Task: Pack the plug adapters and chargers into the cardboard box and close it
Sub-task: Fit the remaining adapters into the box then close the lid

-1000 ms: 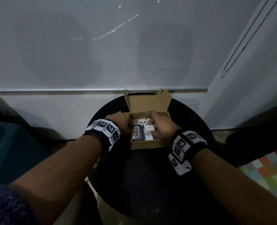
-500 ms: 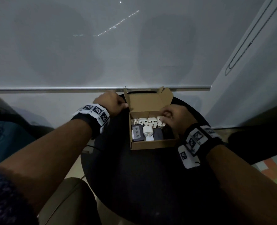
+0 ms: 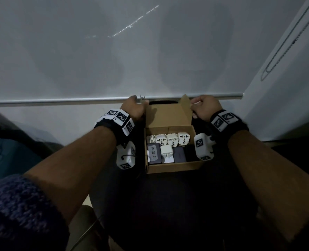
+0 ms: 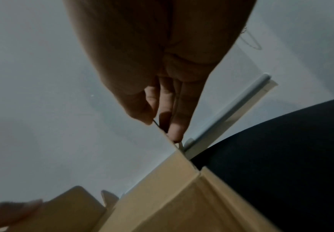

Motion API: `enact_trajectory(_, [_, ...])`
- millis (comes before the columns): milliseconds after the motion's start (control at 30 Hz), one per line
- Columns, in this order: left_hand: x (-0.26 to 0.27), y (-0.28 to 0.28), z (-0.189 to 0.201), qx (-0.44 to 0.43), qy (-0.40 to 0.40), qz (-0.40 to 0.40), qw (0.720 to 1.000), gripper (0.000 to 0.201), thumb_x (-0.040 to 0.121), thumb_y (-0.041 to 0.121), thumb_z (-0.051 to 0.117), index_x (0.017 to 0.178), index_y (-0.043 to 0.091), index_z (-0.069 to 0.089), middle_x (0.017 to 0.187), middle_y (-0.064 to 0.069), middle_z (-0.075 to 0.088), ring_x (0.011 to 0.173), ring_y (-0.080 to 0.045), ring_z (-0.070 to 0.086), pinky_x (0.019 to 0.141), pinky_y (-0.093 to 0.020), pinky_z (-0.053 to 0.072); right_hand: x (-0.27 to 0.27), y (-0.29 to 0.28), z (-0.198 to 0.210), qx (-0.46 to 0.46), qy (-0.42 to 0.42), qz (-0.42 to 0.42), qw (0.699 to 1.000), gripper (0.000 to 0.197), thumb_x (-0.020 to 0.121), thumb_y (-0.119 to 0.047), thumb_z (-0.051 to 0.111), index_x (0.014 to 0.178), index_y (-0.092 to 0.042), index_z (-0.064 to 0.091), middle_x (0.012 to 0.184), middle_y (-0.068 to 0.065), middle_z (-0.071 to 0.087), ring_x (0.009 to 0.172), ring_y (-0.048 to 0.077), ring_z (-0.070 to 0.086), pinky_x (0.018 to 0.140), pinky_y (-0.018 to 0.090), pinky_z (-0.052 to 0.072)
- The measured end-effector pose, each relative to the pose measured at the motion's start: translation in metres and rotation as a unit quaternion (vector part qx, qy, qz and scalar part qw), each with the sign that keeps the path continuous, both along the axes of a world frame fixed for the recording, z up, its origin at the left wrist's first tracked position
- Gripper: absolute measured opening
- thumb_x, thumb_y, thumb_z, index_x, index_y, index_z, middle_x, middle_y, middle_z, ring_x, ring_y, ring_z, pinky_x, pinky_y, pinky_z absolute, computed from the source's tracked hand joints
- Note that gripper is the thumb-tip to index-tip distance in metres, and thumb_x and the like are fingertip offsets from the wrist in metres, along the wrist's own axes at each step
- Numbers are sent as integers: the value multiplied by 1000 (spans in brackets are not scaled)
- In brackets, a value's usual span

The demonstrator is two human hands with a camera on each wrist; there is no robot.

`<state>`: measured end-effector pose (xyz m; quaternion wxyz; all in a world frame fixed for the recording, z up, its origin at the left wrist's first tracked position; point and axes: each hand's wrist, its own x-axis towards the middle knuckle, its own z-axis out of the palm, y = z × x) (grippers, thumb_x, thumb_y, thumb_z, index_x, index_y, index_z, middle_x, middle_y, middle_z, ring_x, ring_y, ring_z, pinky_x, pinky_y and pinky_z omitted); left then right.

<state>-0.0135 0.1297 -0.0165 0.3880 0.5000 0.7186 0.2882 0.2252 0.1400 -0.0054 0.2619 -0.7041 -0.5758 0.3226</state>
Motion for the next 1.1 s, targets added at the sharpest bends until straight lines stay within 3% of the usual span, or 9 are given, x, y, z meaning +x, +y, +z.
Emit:
enact_trajectory(100, [-4,-1,3,-3,-48,25,999,99,63,49,73,143,2,39,125,-19,64,109,-34,65,91,-42,55,-4,-9,8,30,1,-1,1000,34,84,-13,64,117,-10,56,81,8,64,66,20,62,53,23,54])
enact_trajectory(200, [-7,-8,14,0,-20,20,1000,69,61,33,72,121,4,53,110,-14,68,99,-29,67,75,-34,55,3,-18,15,25,36,-2,999,62,81,-5,66,137,-11,41,87,7,62,68,15,58,41,12,49])
enact_trajectory(300, [-7,-24,26,-10,-47,-41,998,98,55,25,76,145,10,40,125,-9,65,107,-23,66,94,-37,54,14,-29,16,28,10,23,999,72,77,-4,68,142,-9,37,69,-2,57,66,15,60,61,26,56])
enact_trajectory(433, [-3,-59,32,6,-48,-136,990,62,78,0,73,131,22,51,101,8,67,82,3,60,66,-6,50,22,-47,0,48,-15,94,994,79,74,-9,75,143,-12,37,69,7,64,64,21,64,76,42,58])
enact_trajectory(600, [-4,-83,26,10,-12,-160,987,60,80,6,70,135,23,54,117,3,68,99,-11,64,90,-28,51,23,-64,4,40,73,95,992,57,86,-31,66,137,-29,41,98,-2,69,82,27,72,71,43,62])
enact_trajectory(733, [-6,-94,28,-5,-2,-210,978,53,78,12,75,128,20,58,109,3,70,92,-11,67,85,-29,54,23,-72,10,-4,97,96,991,45,73,-62,59,102,-29,51,115,2,59,102,28,68,74,45,62])
enact_trajectory(833, [-8,-98,24,-25,-25,-209,977,46,81,11,73,124,18,58,104,0,70,89,-17,70,78,-27,56,21,-75,7,-25,153,56,986,22,87,-52,53,88,-30,54,101,2,58,99,24,64,78,38,59])
enact_trajectory(933, [-8,-101,24,-41,-99,-187,977,23,90,5,61,109,18,62,99,-5,68,90,-22,68,82,-34,58,20,-82,-3,0,162,31,986,25,96,-43,46,78,-29,56,82,1,59,85,25,64,76,38,59])
enact_trajectory(1100, [-10,-98,28,-77,-140,-165,973,17,92,9,60,103,22,63,109,-10,68,102,-29,66,89,-44,56,19,-89,-8,0,185,13,983,28,93,-52,47,101,-25,47,77,-7,45,76,15,60,72,38,62])
